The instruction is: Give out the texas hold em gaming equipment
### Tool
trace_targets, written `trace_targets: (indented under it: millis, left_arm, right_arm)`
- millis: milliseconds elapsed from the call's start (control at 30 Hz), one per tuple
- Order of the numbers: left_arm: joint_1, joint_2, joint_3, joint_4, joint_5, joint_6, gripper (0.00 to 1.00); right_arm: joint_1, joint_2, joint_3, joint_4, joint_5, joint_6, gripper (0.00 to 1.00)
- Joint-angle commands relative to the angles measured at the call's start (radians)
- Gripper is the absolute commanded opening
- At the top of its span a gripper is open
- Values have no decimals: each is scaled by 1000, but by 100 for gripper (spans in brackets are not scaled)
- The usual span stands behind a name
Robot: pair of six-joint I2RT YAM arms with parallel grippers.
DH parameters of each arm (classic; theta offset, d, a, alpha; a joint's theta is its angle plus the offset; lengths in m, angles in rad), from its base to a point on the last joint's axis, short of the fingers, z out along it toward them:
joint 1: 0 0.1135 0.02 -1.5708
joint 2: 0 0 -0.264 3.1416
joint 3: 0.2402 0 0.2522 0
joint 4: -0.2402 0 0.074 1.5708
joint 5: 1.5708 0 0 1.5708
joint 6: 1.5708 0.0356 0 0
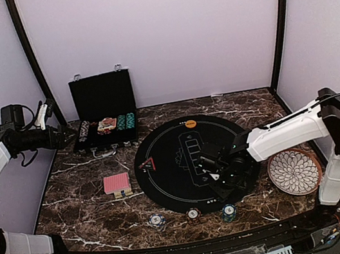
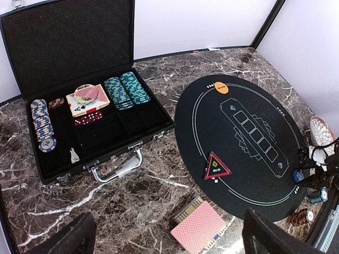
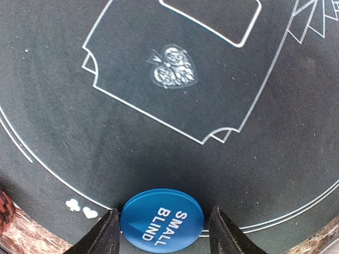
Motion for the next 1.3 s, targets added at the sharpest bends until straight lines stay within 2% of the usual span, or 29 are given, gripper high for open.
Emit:
trace_targets:
  millis: [0, 300, 533, 600, 800, 967, 1067, 1267]
  left_arm:
    - [6, -2, 30, 2, 17, -12, 99]
    - [6, -2, 38, -5, 10, -9, 99]
    - [6, 0, 42, -9, 9, -5, 99]
    - [6, -1, 44, -12, 9, -1, 99]
    - [6, 1, 44, -18, 11, 6, 99]
    - [6, 1, 45, -17, 12, 5, 99]
    - [6, 1, 42, -19, 16, 6, 99]
    - [6, 4, 47, -32, 16, 16, 99]
  right_arm:
    - [-30, -19, -43, -40, 63, 0, 56]
    - [-157, -68, -117, -19, 111, -38, 50]
    - [-185, -104, -122, -51, 117, -38, 48]
    - [-185, -111, -111, -70, 120, -30, 52]
    - [-183, -213, -47, -143, 113, 13, 79]
    - [-140, -307, 3, -229, 74, 69, 90]
    - [-76, -349, 12, -271, 34, 130, 93]
    - [92, -352, 14, -296, -21, 233, 92]
